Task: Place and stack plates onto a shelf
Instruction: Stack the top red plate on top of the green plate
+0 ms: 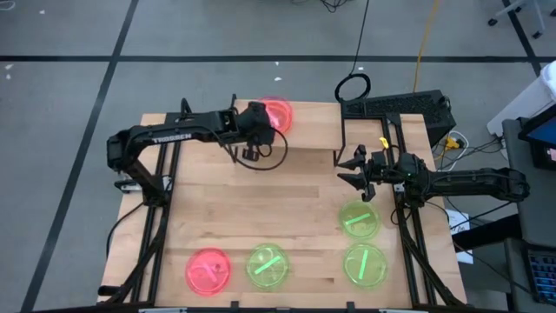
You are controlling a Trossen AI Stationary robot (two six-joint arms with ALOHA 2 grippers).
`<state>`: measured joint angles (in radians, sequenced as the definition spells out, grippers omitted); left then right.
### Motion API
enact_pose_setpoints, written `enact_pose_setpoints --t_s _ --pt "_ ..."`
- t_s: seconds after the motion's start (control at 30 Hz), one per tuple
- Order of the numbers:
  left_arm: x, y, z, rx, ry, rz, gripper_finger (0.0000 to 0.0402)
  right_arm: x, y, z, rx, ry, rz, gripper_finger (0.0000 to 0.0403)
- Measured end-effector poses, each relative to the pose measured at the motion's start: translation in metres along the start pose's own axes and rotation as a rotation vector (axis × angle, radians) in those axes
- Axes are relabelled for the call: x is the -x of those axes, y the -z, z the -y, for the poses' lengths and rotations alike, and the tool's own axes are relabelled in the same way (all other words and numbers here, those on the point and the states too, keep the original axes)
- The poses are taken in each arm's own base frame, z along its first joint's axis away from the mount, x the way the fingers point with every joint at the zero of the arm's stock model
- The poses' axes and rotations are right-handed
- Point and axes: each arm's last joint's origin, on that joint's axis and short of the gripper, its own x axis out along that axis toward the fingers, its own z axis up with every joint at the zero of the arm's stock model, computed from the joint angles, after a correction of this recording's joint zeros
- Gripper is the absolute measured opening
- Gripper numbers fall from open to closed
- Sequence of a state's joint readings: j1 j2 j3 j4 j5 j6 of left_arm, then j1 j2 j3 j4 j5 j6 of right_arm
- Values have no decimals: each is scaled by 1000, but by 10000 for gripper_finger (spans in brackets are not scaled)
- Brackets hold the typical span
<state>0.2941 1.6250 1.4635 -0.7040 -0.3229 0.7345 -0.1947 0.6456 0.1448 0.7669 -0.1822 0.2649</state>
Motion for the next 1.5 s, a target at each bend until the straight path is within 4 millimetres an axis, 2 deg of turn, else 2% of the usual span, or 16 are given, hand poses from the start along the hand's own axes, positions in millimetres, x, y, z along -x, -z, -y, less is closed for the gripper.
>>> enact_pose_setpoints --t_s 0.1,0.2,0.4,0.6,0.87,1.33,1.5 --pt "6 -2 -4 42 -52 20 70 0 0 0 0 2 -1 160" --pt "2 1 -13 133 -109 11 70 0 0 0 2 1 4 160" --pt "-27 6 -12 139 -55 -30 70 0 -1 0 -5 -3 17 160" --pt "-40 5 -6 126 4 -32 70 0 -1 0 -17 -6 13 160" --pt "-38 4 2 121 113 -5 70 0 -1 0 -16 -7 16 160" --pt "-37 6 5 115 125 -30 70 0 -1 0 -20 -7 15 160" --pt "-35 4 7 92 72 -76 70 0 -1 0 -20 -7 15 160"
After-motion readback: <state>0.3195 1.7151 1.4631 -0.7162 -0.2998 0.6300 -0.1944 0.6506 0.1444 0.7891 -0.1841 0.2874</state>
